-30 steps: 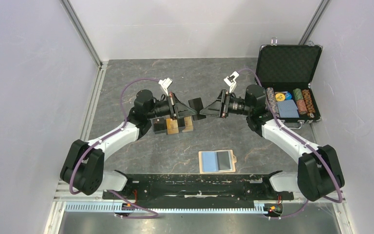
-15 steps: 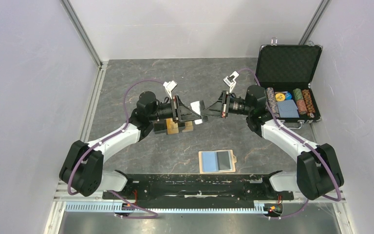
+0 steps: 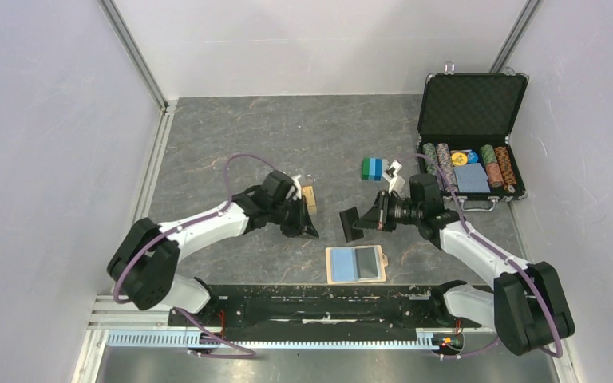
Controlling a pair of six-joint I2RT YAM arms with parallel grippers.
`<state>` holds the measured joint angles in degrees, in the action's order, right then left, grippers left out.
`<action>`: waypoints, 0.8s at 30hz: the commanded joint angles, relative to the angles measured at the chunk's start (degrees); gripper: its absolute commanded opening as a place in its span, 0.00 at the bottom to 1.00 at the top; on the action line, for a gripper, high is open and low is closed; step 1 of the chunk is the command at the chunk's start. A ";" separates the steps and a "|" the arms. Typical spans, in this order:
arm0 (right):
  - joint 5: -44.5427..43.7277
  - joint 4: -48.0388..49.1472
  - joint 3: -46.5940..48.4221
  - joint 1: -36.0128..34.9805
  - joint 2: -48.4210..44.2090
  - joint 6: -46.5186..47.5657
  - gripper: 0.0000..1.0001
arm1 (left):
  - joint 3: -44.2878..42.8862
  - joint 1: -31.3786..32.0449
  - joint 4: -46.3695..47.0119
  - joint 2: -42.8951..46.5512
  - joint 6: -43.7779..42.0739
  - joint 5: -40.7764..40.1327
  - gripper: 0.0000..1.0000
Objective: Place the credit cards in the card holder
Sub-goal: Insert the credit card into the card holder.
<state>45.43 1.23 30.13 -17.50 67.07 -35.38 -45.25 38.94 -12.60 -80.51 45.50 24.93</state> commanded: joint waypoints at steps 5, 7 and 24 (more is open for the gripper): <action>-4.56 -11.11 -7.56 1.92 -7.77 8.74 0.00 | -4.26 8.83 -9.88 -7.56 -8.49 -8.94 0.05; -4.30 -11.60 -9.59 2.58 -9.00 7.96 0.00 | -5.19 10.49 -9.90 -9.06 -8.55 -9.41 0.04; -4.25 -8.84 -20.61 2.91 -15.13 4.93 0.00 | -10.46 15.64 -9.72 -18.19 -8.12 -10.71 0.02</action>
<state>40.91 -11.77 11.46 -14.76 51.68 -29.43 -53.67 54.19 -22.48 -97.45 39.51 15.16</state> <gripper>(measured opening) 0.006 0.029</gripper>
